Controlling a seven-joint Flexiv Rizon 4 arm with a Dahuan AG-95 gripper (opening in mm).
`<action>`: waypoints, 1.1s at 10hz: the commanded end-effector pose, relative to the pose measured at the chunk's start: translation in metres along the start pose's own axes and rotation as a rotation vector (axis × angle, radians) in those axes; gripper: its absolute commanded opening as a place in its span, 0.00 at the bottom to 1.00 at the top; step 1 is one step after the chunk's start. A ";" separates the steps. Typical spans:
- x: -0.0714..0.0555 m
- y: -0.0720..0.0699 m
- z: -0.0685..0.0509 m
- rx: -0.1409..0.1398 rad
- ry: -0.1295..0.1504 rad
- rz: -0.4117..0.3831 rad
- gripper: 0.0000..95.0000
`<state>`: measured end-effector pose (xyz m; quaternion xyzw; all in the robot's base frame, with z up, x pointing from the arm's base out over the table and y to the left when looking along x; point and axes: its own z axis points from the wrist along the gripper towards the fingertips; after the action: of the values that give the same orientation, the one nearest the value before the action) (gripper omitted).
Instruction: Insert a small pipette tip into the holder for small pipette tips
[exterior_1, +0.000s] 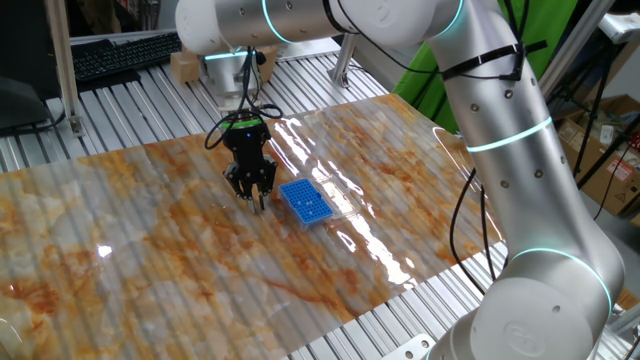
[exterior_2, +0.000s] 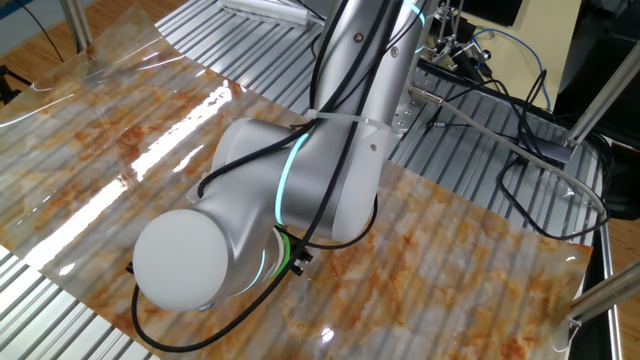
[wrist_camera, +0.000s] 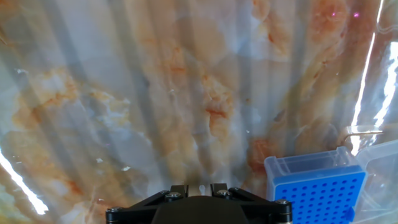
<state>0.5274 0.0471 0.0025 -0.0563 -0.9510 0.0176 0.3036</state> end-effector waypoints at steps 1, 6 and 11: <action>-0.001 0.000 0.000 0.000 0.006 0.000 0.20; 0.000 0.000 0.000 0.002 0.017 -0.001 0.20; 0.001 0.000 0.001 0.008 0.031 0.002 0.20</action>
<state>0.5261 0.0471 0.0018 -0.0564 -0.9458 0.0204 0.3191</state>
